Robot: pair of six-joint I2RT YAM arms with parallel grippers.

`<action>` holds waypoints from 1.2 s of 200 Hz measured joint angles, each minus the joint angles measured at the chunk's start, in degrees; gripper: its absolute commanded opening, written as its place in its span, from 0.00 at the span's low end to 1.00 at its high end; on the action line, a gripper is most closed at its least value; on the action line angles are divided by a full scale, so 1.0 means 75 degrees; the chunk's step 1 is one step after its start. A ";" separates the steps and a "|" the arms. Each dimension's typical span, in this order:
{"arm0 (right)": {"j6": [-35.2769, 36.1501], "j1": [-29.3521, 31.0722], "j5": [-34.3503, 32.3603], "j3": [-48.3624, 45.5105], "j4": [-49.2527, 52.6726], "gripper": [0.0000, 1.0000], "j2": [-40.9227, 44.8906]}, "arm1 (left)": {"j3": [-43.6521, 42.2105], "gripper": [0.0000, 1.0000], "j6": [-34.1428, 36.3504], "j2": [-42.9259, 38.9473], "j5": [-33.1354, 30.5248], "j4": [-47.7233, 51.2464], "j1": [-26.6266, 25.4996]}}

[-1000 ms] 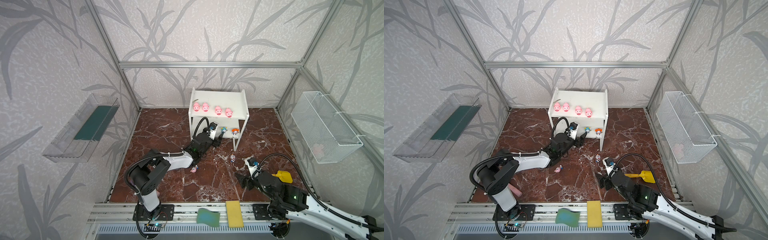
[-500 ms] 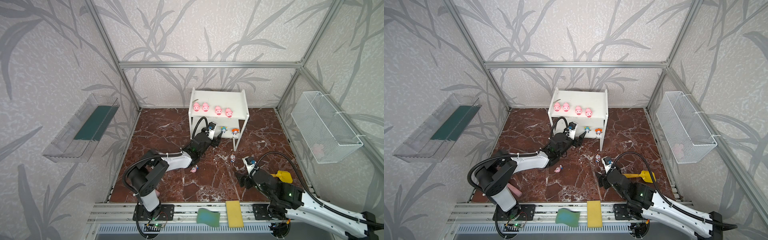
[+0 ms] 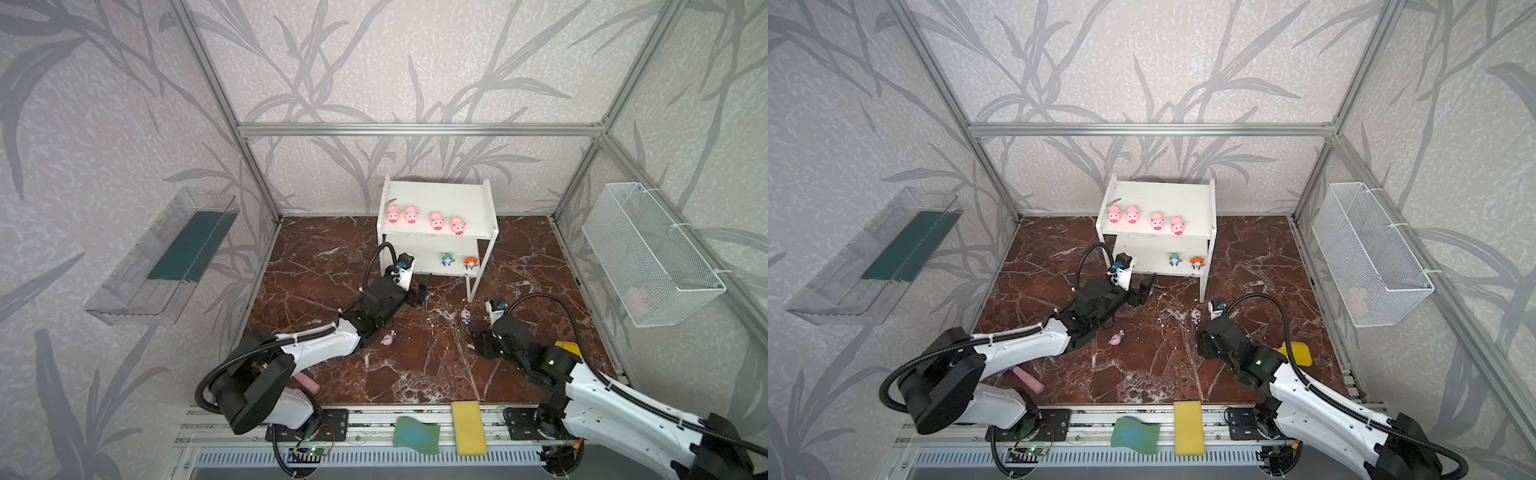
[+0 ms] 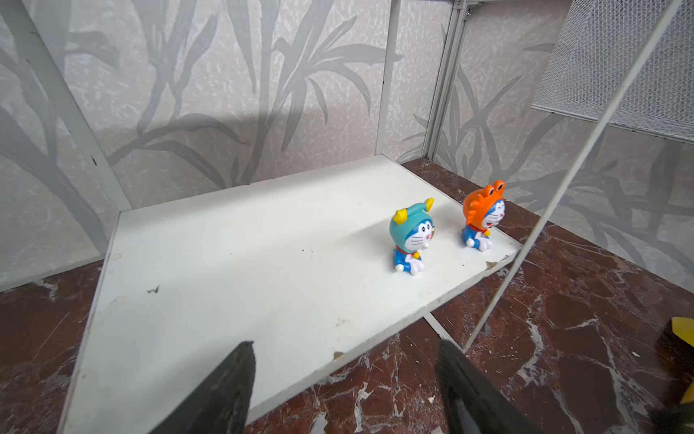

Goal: Place and organize the plastic toys onto the shelf
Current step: 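Grasp the white cat-hat Doraemon figurine on the floor with the right gripper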

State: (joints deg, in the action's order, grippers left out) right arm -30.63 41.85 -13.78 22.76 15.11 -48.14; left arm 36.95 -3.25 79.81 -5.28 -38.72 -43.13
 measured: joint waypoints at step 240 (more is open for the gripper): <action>0.0119 -0.1880 0.2361 0.0892 -0.2311 0.46 -0.4147 | -0.1265 0.80 0.0029 -0.2553 0.0122 0.1486 -0.0557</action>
State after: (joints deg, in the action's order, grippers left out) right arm -29.74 27.75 3.92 29.45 -2.22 -79.24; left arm 27.46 -3.03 60.66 -4.36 -27.57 -47.31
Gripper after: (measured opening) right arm 0.466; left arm 0.796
